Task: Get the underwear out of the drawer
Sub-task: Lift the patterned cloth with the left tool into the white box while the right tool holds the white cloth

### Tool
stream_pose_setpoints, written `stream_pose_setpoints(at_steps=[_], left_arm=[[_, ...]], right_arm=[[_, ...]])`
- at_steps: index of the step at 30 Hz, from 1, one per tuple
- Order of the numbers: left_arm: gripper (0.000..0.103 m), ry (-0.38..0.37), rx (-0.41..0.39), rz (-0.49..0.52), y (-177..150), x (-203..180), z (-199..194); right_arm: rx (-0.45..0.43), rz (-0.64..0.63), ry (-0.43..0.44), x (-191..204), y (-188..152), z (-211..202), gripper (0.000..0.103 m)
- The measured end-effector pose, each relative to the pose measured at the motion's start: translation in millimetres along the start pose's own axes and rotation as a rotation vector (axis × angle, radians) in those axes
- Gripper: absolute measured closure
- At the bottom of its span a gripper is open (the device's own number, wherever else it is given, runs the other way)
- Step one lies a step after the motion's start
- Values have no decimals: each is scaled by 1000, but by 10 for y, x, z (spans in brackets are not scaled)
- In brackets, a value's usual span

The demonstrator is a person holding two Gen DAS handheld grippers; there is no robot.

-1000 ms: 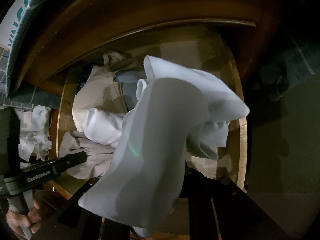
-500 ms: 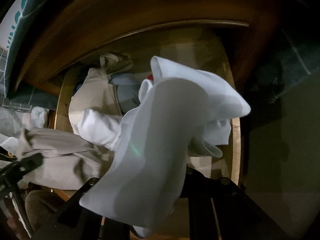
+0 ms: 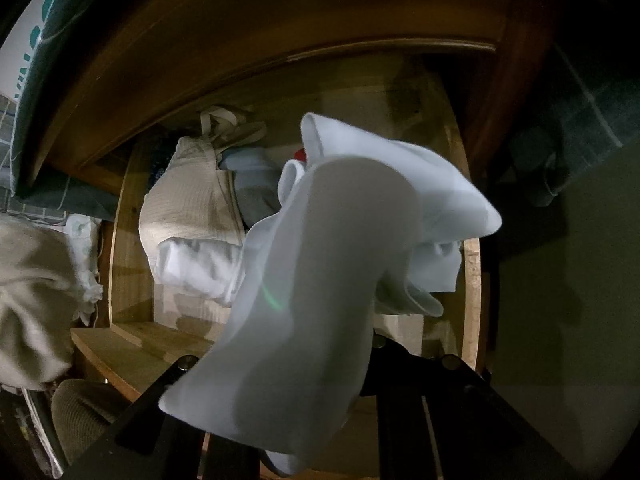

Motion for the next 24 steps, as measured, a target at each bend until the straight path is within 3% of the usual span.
stream_pose_setpoints(at_steps=[7, 14, 19, 24], left_arm=[[91, -41, -178, 24, 614, -63, -920], [91, 42, -363, 72, 1500, -98, -1542], [91, 61, -394, 98, 2003, -100, -1421], [91, 69, -340, 106, 2389, -38, -813]], right_arm=[[-1, 1, -3, -2, 3, 0, 90], [-11, -2, -6, 35, 1, -1, 90], [-3, -2, -7, 44, 0, 21, 90], [2, -8, -9, 75, 4, 33, 90]])
Point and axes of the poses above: each gripper's, at about its wrist camera, not at the fingertips, and z roughly the way its jaws point, x to its left, y to its top, the point moved 7 cm from there along z, roughly the way its jaws point, and after that the axes turned 6 degrees about y, right-handed, at the moved point
